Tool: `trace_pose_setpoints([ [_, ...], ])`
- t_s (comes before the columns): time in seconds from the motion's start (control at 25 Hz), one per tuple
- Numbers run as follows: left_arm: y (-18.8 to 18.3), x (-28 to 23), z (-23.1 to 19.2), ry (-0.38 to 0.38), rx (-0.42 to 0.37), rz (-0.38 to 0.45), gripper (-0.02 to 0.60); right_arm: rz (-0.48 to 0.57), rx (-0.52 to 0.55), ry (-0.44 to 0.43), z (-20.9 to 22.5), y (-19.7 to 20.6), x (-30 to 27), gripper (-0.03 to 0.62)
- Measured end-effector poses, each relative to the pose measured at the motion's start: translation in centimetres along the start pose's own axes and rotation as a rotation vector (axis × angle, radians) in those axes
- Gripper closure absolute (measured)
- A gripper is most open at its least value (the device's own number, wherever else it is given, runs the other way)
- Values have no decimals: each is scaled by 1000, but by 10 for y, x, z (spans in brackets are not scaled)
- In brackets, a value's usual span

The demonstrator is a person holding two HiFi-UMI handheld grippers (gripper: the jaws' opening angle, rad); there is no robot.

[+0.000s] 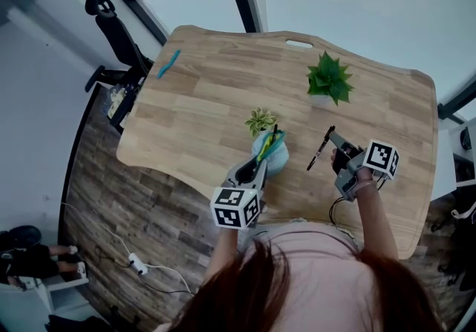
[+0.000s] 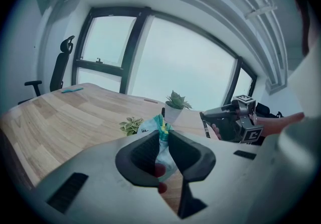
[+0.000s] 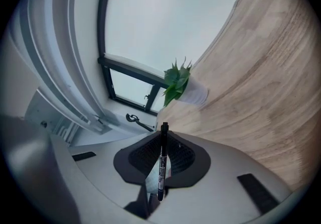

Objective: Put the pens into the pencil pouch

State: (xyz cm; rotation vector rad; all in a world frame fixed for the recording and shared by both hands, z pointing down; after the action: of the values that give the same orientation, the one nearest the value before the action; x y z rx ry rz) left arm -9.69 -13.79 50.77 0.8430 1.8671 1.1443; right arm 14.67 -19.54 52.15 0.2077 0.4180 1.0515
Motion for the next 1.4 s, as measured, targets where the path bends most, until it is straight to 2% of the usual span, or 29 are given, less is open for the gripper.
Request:
trace_pose_setpoints([
  [0.36, -2, -1, 2, -7, -33, 37, 526, 86, -41, -97, -35, -8, -19, 563],
  [0.72, -6, -3, 5, -3, -37, 64, 526, 124, 12, -209, -70, -6, -37, 563],
  [1.08, -8, -4, 6, -1, -48, 72, 526, 158, 185, -384, -116, 1, -58, 563],
  [1.4, -7, -3, 9, 4, -52, 73, 526, 161, 305, -388, -122, 19, -71, 563],
])
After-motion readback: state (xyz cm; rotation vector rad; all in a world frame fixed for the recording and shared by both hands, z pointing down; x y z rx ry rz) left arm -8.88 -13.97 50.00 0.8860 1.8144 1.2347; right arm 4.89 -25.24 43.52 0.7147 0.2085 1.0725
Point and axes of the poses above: the fingertips, and each gripper's own axes: x backward along the fingers, z to its right, y out of its underside, the point moved 3 cm from there along x, backward along the fingers, and after that the axes turned 14 degrees about z, right-handed, at the moved point
